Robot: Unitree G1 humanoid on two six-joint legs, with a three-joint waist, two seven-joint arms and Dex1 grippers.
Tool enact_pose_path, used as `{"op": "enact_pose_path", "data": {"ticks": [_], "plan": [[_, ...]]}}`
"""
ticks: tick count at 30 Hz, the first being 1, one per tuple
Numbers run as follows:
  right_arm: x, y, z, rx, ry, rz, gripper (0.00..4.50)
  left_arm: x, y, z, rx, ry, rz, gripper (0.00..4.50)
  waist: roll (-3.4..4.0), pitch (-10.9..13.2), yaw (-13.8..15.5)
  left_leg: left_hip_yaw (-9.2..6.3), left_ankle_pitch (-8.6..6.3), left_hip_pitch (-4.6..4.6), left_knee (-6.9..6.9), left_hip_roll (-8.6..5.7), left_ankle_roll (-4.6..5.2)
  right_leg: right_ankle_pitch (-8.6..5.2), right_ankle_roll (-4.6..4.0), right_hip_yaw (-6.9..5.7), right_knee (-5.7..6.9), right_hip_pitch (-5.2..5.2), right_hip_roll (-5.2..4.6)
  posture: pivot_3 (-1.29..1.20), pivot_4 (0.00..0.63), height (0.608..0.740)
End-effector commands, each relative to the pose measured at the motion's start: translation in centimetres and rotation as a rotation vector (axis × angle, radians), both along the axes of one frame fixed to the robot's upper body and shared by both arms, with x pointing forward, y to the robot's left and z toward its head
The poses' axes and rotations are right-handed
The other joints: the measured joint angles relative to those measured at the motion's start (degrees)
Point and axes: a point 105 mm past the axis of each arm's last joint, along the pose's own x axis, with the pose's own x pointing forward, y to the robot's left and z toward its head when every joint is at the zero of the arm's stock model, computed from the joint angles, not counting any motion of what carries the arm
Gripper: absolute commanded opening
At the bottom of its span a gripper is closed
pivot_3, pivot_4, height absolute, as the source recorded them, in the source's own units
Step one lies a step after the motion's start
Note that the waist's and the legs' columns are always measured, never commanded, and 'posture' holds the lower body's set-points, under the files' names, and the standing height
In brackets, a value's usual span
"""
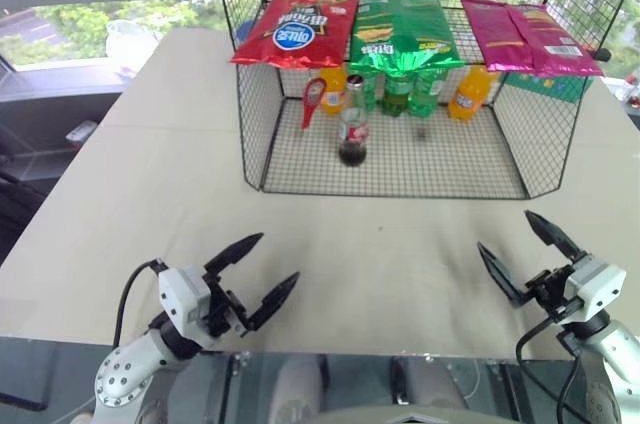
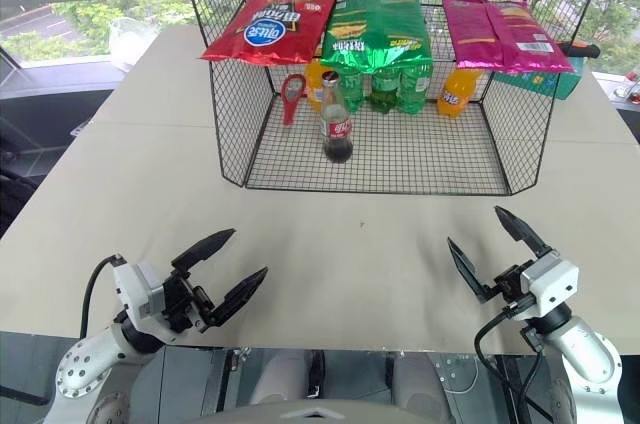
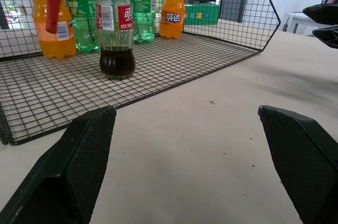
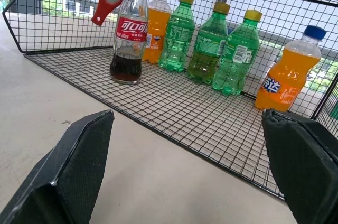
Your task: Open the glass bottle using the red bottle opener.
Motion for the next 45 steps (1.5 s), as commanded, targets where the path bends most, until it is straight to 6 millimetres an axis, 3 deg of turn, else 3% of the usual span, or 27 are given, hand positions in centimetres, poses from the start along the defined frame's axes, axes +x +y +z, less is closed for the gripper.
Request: {"op": "enact_pose_path", "data": {"ticks": [1,4,7,15,21,31,45], "plan": [[0.6,0.9,2.1,0.01,-0.065,0.014,4.5,1.2,-0.6,1.5,-0.037,-0.037,0.005,4.46,0.0,0.0,0.0,0.0,0.0,0.0,0.0,0.0,0.0,0.0,0.0,0.0,0.0,0.0,0.0,0.0,0.15,0.74],[1.7,3.0,3.4,0.031,-0.098,0.098,4.5,3.8,-2.3,3.9,-0.096,-0.054,-0.031,4.46,0.01,0.04,0.22,-0.05,0.01,0.02,0.06,0.0,0.01,0.01,0.0,-0.02,0.12,-0.02,0.01,0.0,0.15,0.74],[1.8,4.0,3.9,0.033,-0.111,0.153,4.5,5.3,-3.4,5.0,-0.131,-0.028,-0.058,4.46,-0.07,-0.04,0.31,-0.09,0.02,0.09,0.2,-0.02,0.01,0.02,0.01,-0.01,0.41,0.01,0.02,0.0,0.15,0.74],[0.6,5.4,5.0,0.021,-0.143,0.237,4.5,11.0,-5.2,8.8,-0.242,-0.004,0.064,4.46,-0.06,0.01,1.06,-0.15,0.01,-0.07,0.11,-0.06,0.0,0.12,0.23,-0.05,0.31,-0.07,0.05,0.0,0.15,0.74],[0.3,5.6,5.1,0.027,-0.153,0.202,4.5,14.9,-4.9,8.8,-0.245,0.017,0.231,4.46,-0.08,0.01,1.22,-0.22,0.02,-0.09,0.12,-0.08,0.0,0.13,0.24,-0.1,0.29,-0.05,0.07,0.0,0.15,0.74],[-0.2,5.6,5.0,0.031,-0.152,0.154,4.5,18.5,-4.7,9.2,-0.207,-0.015,0.298,4.46,-0.1,0.02,1.35,-0.26,0.02,-0.16,0.12,-0.1,-0.01,0.13,0.25,-0.16,0.22,-0.06,0.07,0.0,0.15,0.74],[0.0,6.4,5.7,0.034,-0.161,0.135,4.5,20.4,-4.3,10.0,-0.145,-0.078,0.335,4.46,-0.1,0.03,1.34,-0.28,0.02,-0.21,0.12,-0.1,-0.01,0.13,0.25,-0.19,0.17,-0.06,0.07,0.0,0.15,0.74]]}}
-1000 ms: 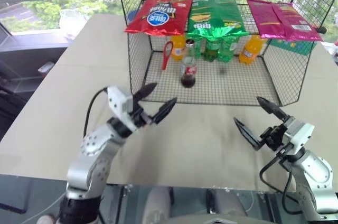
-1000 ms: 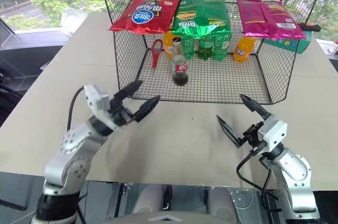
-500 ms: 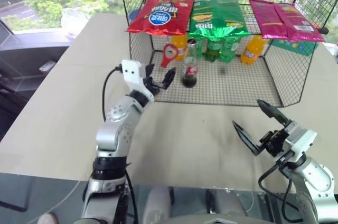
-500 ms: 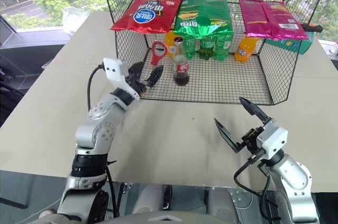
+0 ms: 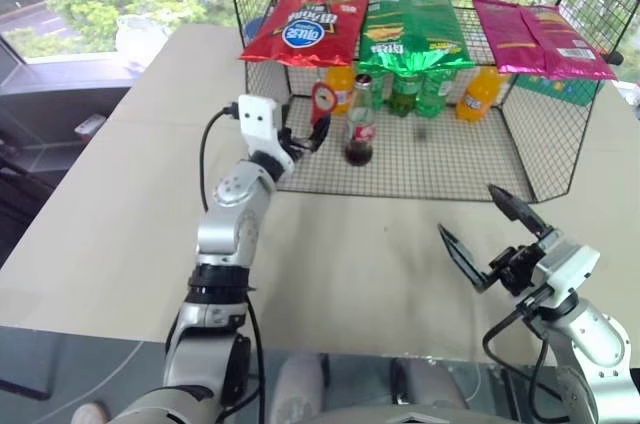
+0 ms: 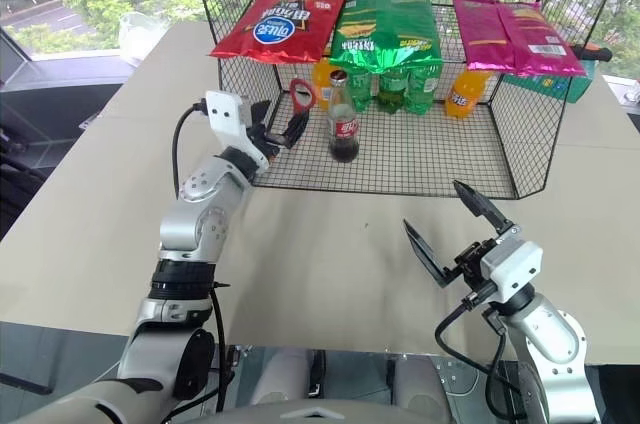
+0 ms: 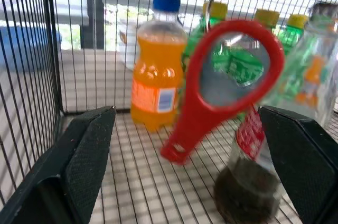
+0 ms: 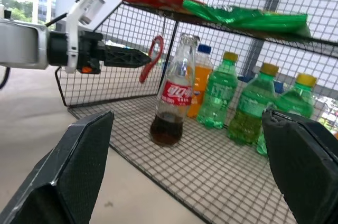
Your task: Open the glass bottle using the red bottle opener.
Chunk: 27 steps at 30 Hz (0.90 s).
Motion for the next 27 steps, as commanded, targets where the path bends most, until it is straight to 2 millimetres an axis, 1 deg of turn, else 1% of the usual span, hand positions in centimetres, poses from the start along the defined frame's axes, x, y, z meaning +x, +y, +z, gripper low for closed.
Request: {"op": "enact_pose_path", "data": {"ticks": [1,10,12,13,15,18,20,21,22,27], "plan": [[-0.3,0.5,1.4,0.007,-0.048,0.007,4.5,0.2,-0.1,1.6,0.03,-0.071,-0.008,4.46,0.0,0.0,0.0,0.0,0.0,0.0,0.0,0.0,0.0,0.0,0.0,0.0,-0.01,0.0,0.0,0.0,0.15,0.74],[-0.2,0.3,1.7,0.002,-0.044,0.001,4.5,1.0,-0.2,1.5,0.07,-0.09,-0.004,4.46,0.0,0.0,0.01,-0.01,0.0,-0.01,0.0,0.0,0.0,0.0,0.0,-0.02,-0.01,0.0,0.0,0.0,0.15,0.74],[-0.2,0.3,1.6,0.002,-0.042,-0.002,4.5,1.1,-0.4,1.5,0.072,-0.093,-0.028,3.94,0.0,0.0,0.0,0.0,0.0,-0.02,0.0,0.0,0.0,0.0,0.01,-0.02,-0.03,0.0,0.0,0.0,0.15,0.74],[-0.2,0.3,1.6,0.001,-0.041,-0.003,4.5,1.1,-0.4,1.5,0.075,-0.095,-0.036,3.8,0.0,0.0,0.0,0.0,0.0,-0.02,0.0,0.0,0.0,0.0,0.01,-0.02,-0.04,0.0,0.0,0.0,0.15,0.74],[-0.3,0.2,1.6,0.001,-0.038,-0.005,4.5,1.1,-0.5,1.4,0.082,-0.098,-0.049,3.15,0.0,0.0,-0.01,-0.01,0.0,-0.02,0.0,0.0,0.0,0.0,0.01,-0.02,-0.04,0.0,0.01,0.0,0.15,0.74],[-0.3,0.3,1.5,0.004,-0.036,-0.008,4.5,1.0,-0.6,1.5,0.09,-0.106,-0.072,1.92,0.0,0.0,-0.01,-0.01,0.0,-0.02,0.0,0.0,0.0,0.0,0.01,-0.02,-0.04,0.0,0.0,0.0,0.15,0.74],[-0.3,0.4,1.5,0.005,-0.035,-0.009,4.5,0.9,-0.6,1.5,0.096,-0.113,-0.087,0.89,0.0,0.0,-0.01,-0.01,0.0,-0.03,0.0,0.0,0.0,0.0,0.01,-0.02,-0.04,0.0,0.0,0.0,0.15,0.74],[-0.3,0.4,1.5,0.006,-0.034,-0.009,4.5,0.8,-0.5,1.6,0.096,-0.118,-0.102,0.16,0.0,0.0,-0.01,-0.01,0.0,-0.03,0.0,0.0,0.0,0.0,0.01,-0.03,-0.04,0.0,0.0,0.0,0.15,0.74],[-0.3,0.4,1.5,0.006,-0.034,-0.01,4.5,0.6,-0.5,1.6,0.099,-0.123,-0.115,0.02,0.0,0.0,-0.01,-0.01,0.0,-0.03,0.0,0.0,0.0,0.0,0.01,-0.02,-0.04,0.0,0.0,0.0,0.15,0.74],[-0.2,0.3,1.7,0.006,-0.033,-0.013,4.5,0.0,-0.3,2.0,0.107,-0.142,-0.158,0.02,0.0,0.0,-0.04,-0.01,0.0,-0.02,0.0,0.0,0.0,0.0,0.01,-0.03,-0.03,0.0,0.01,0.0,0.15,0.74]]}}
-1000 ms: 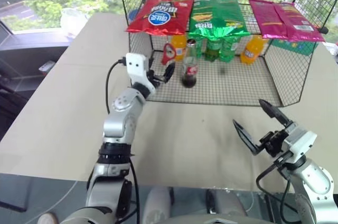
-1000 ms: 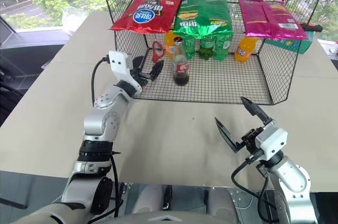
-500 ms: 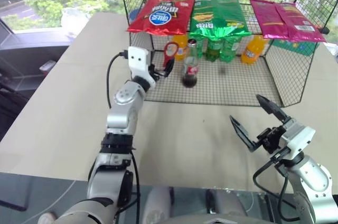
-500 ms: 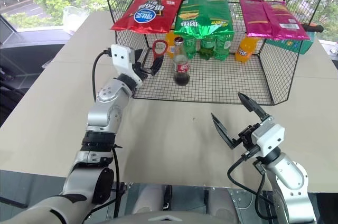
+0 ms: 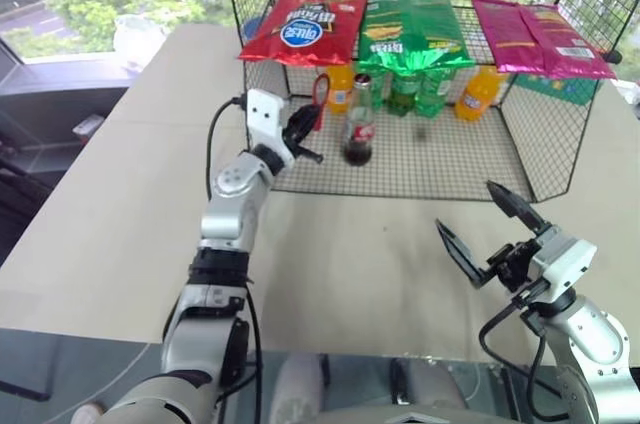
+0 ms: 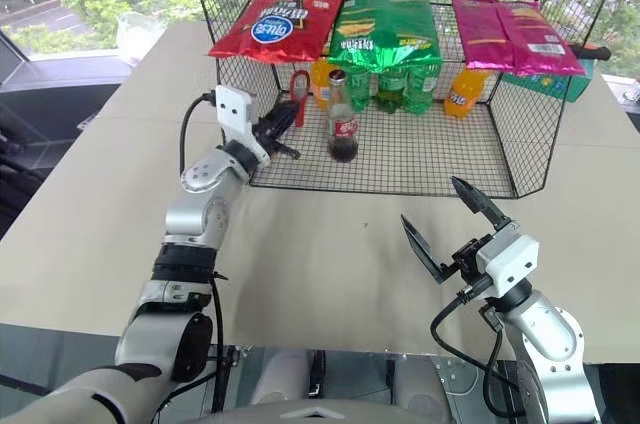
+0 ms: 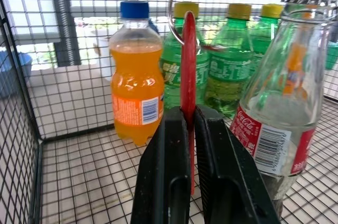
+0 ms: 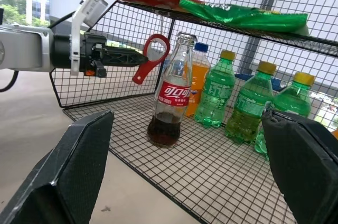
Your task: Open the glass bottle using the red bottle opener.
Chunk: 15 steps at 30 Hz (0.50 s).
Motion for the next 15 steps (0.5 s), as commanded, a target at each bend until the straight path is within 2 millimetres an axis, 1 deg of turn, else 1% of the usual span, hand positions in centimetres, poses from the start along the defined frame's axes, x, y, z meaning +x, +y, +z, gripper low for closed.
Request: {"op": "enact_pose_path", "data": {"ticks": [1,6,10,13,15], "plan": [[-0.4,0.1,1.6,0.003,-0.056,0.006,4.5,-0.9,0.1,2.4,-0.007,-0.095,-0.051,0.02,0.0,0.0,0.02,0.0,0.0,0.0,0.0,0.0,0.0,0.0,0.0,0.0,0.0,0.0,0.0,0.0,0.15,0.74],[-0.2,0.0,1.2,0.01,-0.006,-0.004,4.5,-2.1,0.2,2.8,-0.019,-0.112,-0.142,0.02,0.0,0.0,0.02,-0.01,0.0,-0.01,0.0,0.0,0.0,0.0,0.0,-0.01,0.0,0.0,0.0,0.0,0.15,0.74],[0.1,-0.2,0.3,-0.018,0.031,-0.022,4.5,-2.9,0.3,3.3,-0.046,-0.111,-0.207,0.02,0.0,0.0,0.0,0.0,0.0,-0.01,0.0,0.0,0.0,0.0,0.0,0.0,-0.01,0.0,0.0,0.0,0.15,0.74],[0.4,0.0,-0.6,-0.072,0.079,-0.023,4.5,-3.5,0.3,3.3,-0.057,-0.091,-0.247,0.02,0.0,0.0,-0.02,0.0,0.0,-0.01,0.0,0.0,0.0,0.0,0.0,0.0,0.0,0.0,0.0,0.0,0.15,0.74],[0.5,0.0,-0.6,-0.061,0.094,-0.011,4.5,-3.8,0.6,3.6,-0.076,-0.082,-0.254,0.02,0.0,0.0,-0.01,-0.01,0.0,0.0,0.0,0.01,0.0,0.0,0.0,0.0,0.01,0.0,0.0,0.0,0.15,0.74]]}}
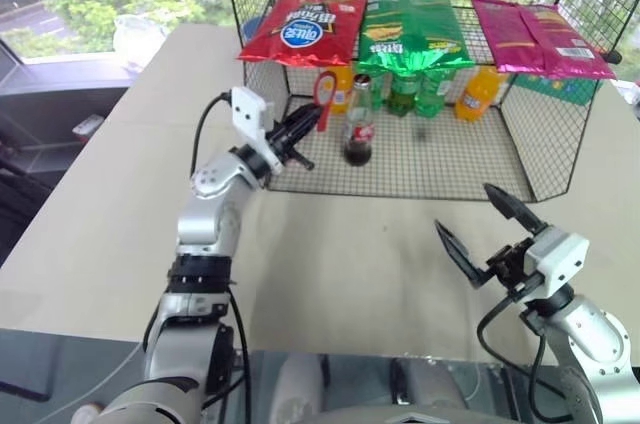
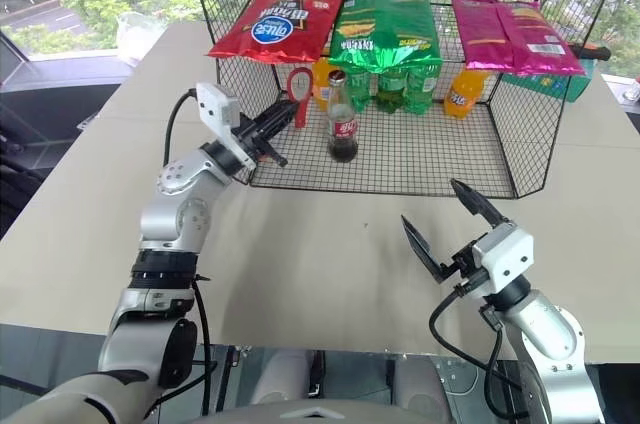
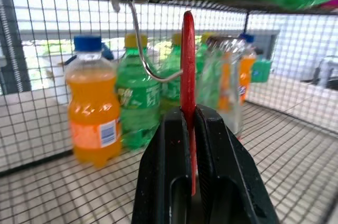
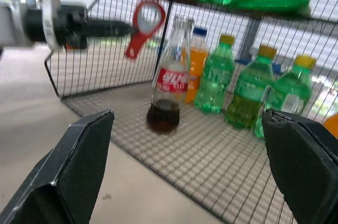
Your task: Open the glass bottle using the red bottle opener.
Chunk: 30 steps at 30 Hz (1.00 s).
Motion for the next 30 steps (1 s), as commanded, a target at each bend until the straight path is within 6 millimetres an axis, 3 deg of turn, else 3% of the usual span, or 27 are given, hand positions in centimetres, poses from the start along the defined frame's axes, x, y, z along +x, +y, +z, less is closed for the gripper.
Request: {"op": "enact_pose_path", "data": {"ticks": [1,6,9,13,16,20,25,28,30], "plan": [[0.0,0.1,0.6,0.007,-0.009,0.019,4.5,-1.0,0.3,1.8,-0.038,-0.038,-0.033,0.02,0.0,0.0,0.01,0.0,0.0,0.0,0.0,0.0,0.0,0.0,0.0,0.0,0.0,0.0,0.0,0.0,0.15,0.74],[0.1,1.2,0.9,0.021,0.092,0.111,4.5,-4.7,0.1,1.8,-0.123,0.034,-0.246,0.02,0.0,0.01,-0.55,0.04,0.0,0.0,0.0,0.02,0.0,0.0,0.0,0.05,-0.01,-0.02,0.0,0.0,0.15,0.74],[0.7,1.5,1.3,0.001,0.111,0.126,4.5,-4.4,-0.2,1.0,-0.081,0.048,-0.232,0.02,0.0,0.02,-0.34,0.0,0.0,0.02,0.0,0.03,0.0,0.0,0.0,0.0,0.07,-0.02,-0.01,0.0,0.15,0.74],[0.9,1.9,1.7,0.053,0.171,0.199,4.5,-4.3,-1.1,1.5,-0.12,0.049,-0.262,0.02,-0.04,0.03,0.24,-0.06,0.0,0.02,0.03,0.01,0.0,0.0,-0.01,-0.07,0.12,0.01,-0.01,0.0,0.15,0.74],[0.8,2.4,2.2,0.093,0.208,0.262,4.5,-5.4,-1.2,2.0,-0.205,0.097,-0.343,0.02,-0.05,0.04,0.02,-0.04,0.0,0.0,0.04,0.0,0.0,0.0,-0.01,-0.02,0.08,0.02,-0.01,0.0,0.15,0.74],[0.1,4.7,3.6,0.259,0.347,0.481,4.5,-9.7,-2.0,3.3,-0.419,0.196,-0.623,0.02,-0.08,0.08,-1.12,-0.06,-0.01,-0.02,-0.01,0.04,0.01,0.0,-0.01,-0.01,0.05,-0.01,-0.01,0.0,0.15,0.74],[0.5,7.0,5.3,0.357,0.417,0.627,4.5,-10.9,-3.4,3.6,-0.475,0.211,-0.695,0.02,-0.08,0.08,-1.22,-0.15,0.0,-0.01,0.01,0.03,0.01,0.0,-0.01,-0.09,0.12,0.01,0.0,0.0,0.15,0.74],[0.6,8.1,6.1,0.37,0.418,0.696,3.64,-11.2,-4.1,3.6,-0.484,0.217,-0.715,0.0,-0.09,0.08,-1.14,-0.17,0.0,-0.02,0.02,0.0,0.01,0.0,-0.01,-0.11,0.13,0.02,-0.01,0.0,0.15,0.74],[0.8,8.4,6.5,0.379,0.414,0.71,2.77,-11.4,-4.3,3.5,-0.481,0.219,-0.723,0.0,-0.09,0.08,-1.26,-0.14,0.0,-0.03,0.02,-0.01,0.01,0.0,-0.01,-0.07,0.1,0.01,-0.01,0.0,0.15,0.74]]}}
